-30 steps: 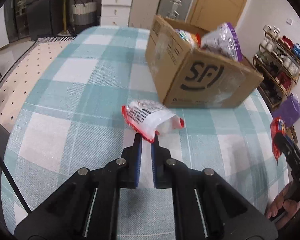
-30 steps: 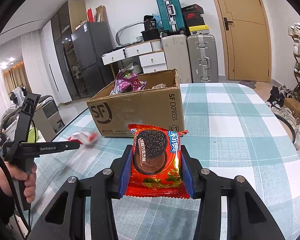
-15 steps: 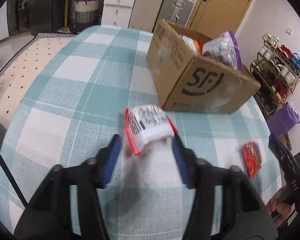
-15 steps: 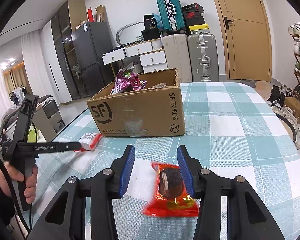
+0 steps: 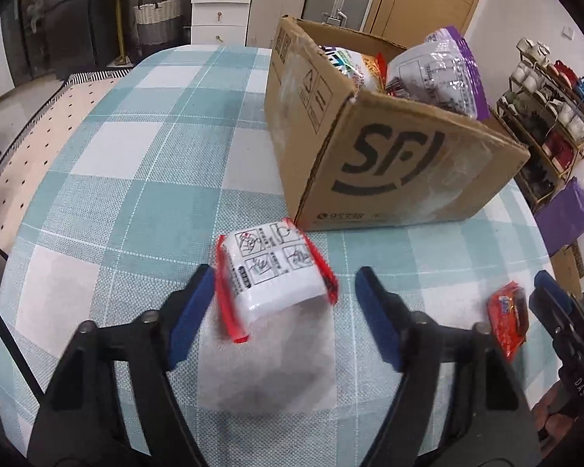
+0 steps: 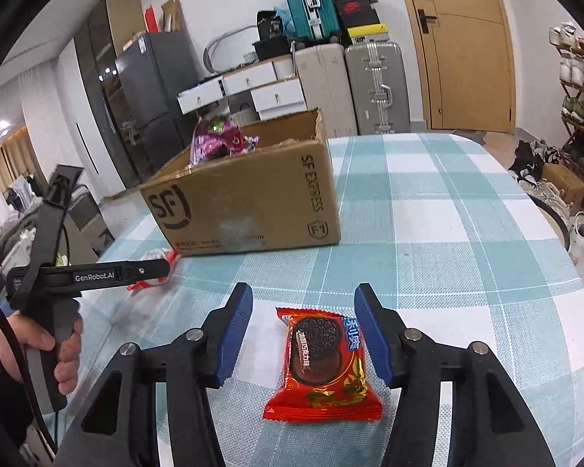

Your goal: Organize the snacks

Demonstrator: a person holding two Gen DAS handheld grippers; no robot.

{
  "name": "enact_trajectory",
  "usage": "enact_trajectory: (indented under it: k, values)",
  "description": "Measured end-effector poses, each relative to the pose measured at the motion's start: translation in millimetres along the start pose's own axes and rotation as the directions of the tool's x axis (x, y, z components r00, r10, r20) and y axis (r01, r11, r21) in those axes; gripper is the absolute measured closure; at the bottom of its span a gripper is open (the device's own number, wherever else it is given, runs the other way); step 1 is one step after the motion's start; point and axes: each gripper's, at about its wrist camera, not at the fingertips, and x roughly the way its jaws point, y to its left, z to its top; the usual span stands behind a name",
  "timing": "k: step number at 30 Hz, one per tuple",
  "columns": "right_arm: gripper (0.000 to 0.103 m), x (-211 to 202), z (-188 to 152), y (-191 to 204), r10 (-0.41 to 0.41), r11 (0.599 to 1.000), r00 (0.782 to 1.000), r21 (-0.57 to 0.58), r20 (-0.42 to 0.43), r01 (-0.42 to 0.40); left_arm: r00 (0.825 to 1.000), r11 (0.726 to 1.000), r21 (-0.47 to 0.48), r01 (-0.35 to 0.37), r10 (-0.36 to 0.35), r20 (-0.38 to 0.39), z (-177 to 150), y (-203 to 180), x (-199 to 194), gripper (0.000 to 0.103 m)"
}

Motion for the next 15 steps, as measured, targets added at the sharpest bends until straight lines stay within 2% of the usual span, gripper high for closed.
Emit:
enact_trajectory:
  k: [4,9,15]
  values:
    - [0.046,8,-1,6,-0.030,0.999,0.999,-0.029,-0.042,0.028,0.999,0.999,-0.033,0.035,-0.036,-0.021,-3,11,1,0.054]
    - [0.043,17,-5,5,-0.029,0.999,0.994,-0.023,-0.102,0.027,0.998,0.998,-0.032,0.047,-0.048,-0.028,-3,14,1,0.058]
    - [0.040,18,-9,7,-0.048,0.998,0.993,-0.032,-0.111,0.044,0.996,0.994,-0.069,0.081,-0.083,-0.020,-9,24,-7,0.059]
